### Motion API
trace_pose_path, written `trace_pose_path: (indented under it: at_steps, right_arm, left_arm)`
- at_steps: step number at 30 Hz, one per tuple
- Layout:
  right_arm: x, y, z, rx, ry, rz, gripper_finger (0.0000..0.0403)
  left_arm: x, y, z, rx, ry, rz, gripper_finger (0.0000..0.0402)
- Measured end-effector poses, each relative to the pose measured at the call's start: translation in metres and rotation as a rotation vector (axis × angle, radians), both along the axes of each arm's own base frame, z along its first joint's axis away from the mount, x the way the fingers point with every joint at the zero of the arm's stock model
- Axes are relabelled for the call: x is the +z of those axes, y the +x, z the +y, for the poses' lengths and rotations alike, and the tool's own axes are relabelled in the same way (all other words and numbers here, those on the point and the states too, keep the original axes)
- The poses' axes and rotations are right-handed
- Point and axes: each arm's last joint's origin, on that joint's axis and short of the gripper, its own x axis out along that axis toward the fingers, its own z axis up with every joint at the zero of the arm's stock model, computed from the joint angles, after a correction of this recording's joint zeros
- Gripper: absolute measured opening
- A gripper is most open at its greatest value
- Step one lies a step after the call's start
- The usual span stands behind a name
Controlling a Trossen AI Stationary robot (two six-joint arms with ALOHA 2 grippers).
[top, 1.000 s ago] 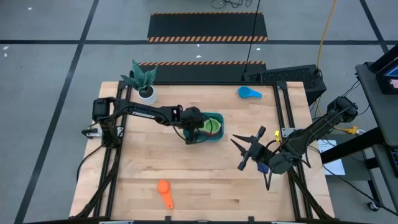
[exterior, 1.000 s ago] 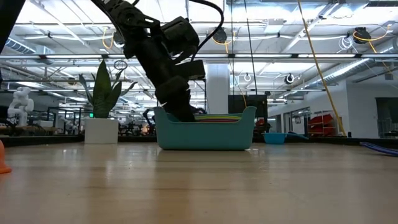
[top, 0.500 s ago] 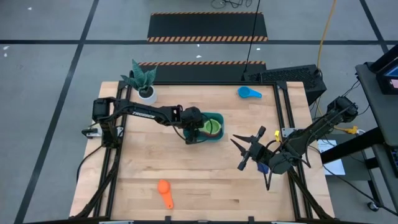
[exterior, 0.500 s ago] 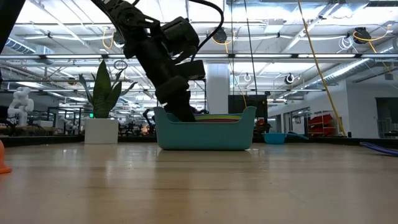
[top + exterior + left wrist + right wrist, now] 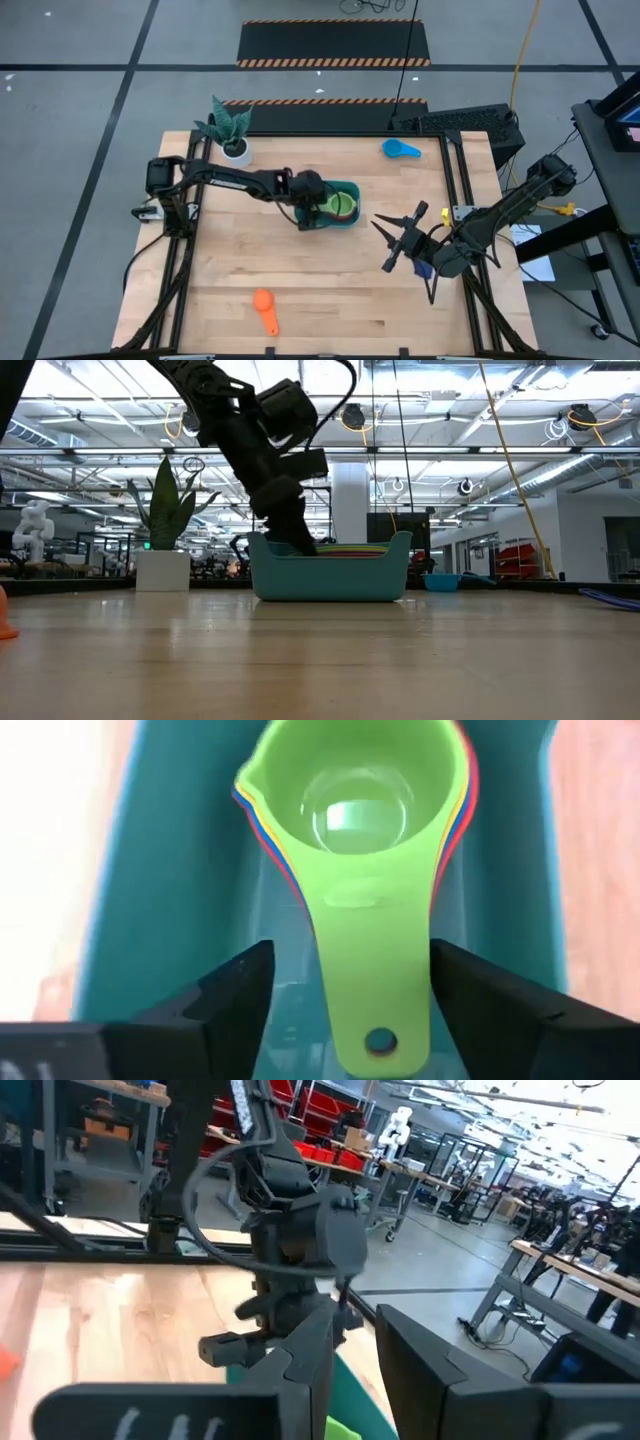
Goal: Nest measuring cups in basket
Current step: Adjust the stack of measuring cups inside the light blue bin, then stack the light blue measuring cup on top of the green measuring cup inside the light blue bin
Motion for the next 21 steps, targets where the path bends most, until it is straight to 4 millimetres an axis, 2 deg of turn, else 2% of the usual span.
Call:
trace_pose_path:
  at_steps: [4,8,15,21]
  right_arm:
    - [-0.002,0.002,-0.009,0.022,-0.010,0.043,0.0075]
    - [-0.003,0.005,-0.026,-0.034,-0.032,0.092,0.0075]
    - [-0.016,0.008,-0.067,-0.090,-0.006,0.261,0.0075]
    - [-0.035,0.000,-0.106,-0.191,0.041,0.497,0.0076]
  left_arm:
    - [0.016,-0.004,-0.001,-0.014,0.019,-0.035,0.0292]
    - [0.035,-0.011,-0.002,-0.020,0.033,-0.086,0.0300]
    - [0.070,-0.034,-0.005,-0.022,0.039,-0.112,0.0279]
    - [0.100,-0.061,-0.007,-0.014,0.073,-0.123,0.0254]
